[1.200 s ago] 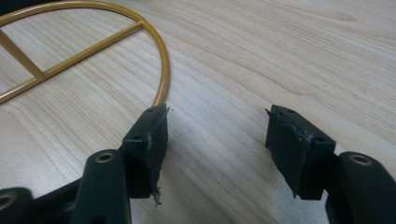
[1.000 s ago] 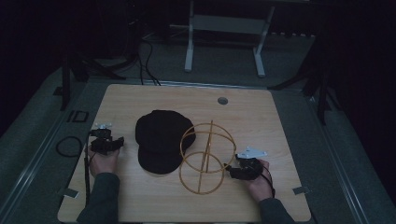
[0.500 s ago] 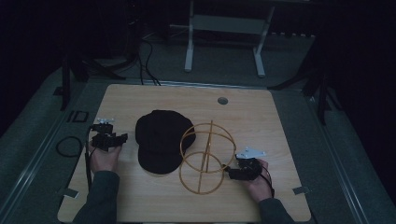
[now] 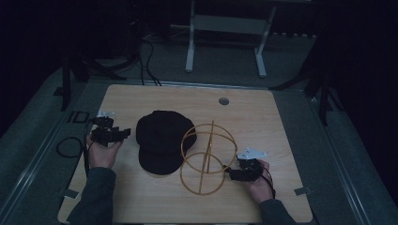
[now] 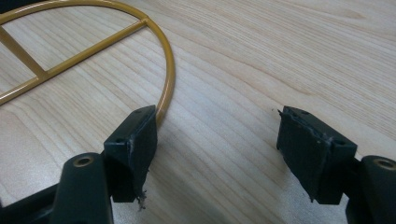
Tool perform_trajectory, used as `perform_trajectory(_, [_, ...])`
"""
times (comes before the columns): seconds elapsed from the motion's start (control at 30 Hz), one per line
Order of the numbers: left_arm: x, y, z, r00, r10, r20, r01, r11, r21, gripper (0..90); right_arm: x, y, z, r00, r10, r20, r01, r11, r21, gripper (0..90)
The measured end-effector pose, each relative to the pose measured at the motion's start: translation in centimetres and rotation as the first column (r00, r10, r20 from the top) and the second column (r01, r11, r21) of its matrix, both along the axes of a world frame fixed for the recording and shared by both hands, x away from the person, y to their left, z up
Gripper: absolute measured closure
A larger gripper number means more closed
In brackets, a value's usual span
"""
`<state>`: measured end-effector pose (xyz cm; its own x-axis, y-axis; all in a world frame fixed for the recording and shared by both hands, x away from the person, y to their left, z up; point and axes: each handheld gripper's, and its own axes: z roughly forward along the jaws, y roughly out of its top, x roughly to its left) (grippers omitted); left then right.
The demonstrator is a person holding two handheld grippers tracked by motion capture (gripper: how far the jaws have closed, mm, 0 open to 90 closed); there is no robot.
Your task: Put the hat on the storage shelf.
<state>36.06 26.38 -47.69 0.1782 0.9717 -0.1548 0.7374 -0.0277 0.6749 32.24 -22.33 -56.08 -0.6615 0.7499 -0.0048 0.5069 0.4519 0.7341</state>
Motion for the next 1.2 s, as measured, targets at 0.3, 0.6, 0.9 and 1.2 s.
perform_trajectory(0.3, [0.2, -0.8, 1.7, 0.9985, -0.053, 0.016, 0.053, 0.9986, -0.004, 46.5, 0.0, 0.0, 0.0, 1.0000, -0.002, -0.001, 0.002, 1.000, 0.000, 28.7])
perform_trajectory(0.6, [0.5, -1.9, 2.8, 0.9961, -0.085, 0.022, 0.084, 0.9962, 0.019, 46.4, 0.0, 0.1, 0.0, 1.0000, -0.001, 0.000, 0.001, 1.000, 0.000, 28.7])
perform_trajectory(0.9, [0.7, -2.7, 3.5, 0.9899, -0.139, 0.028, 0.139, 0.9903, 0.009, 46.2, 0.0, 0.1, 0.0, 1.0000, 0.000, 0.000, 0.000, 1.000, -0.001, 28.7])
perform_trajectory(1.2, [1.0, -3.2, 3.7, 0.9783, -0.207, 0.013, 0.206, 0.9784, 0.014, 45.2, -0.1, 0.1, 0.0, 1.0000, 0.002, -0.001, -0.002, 1.000, -0.003, 28.4])
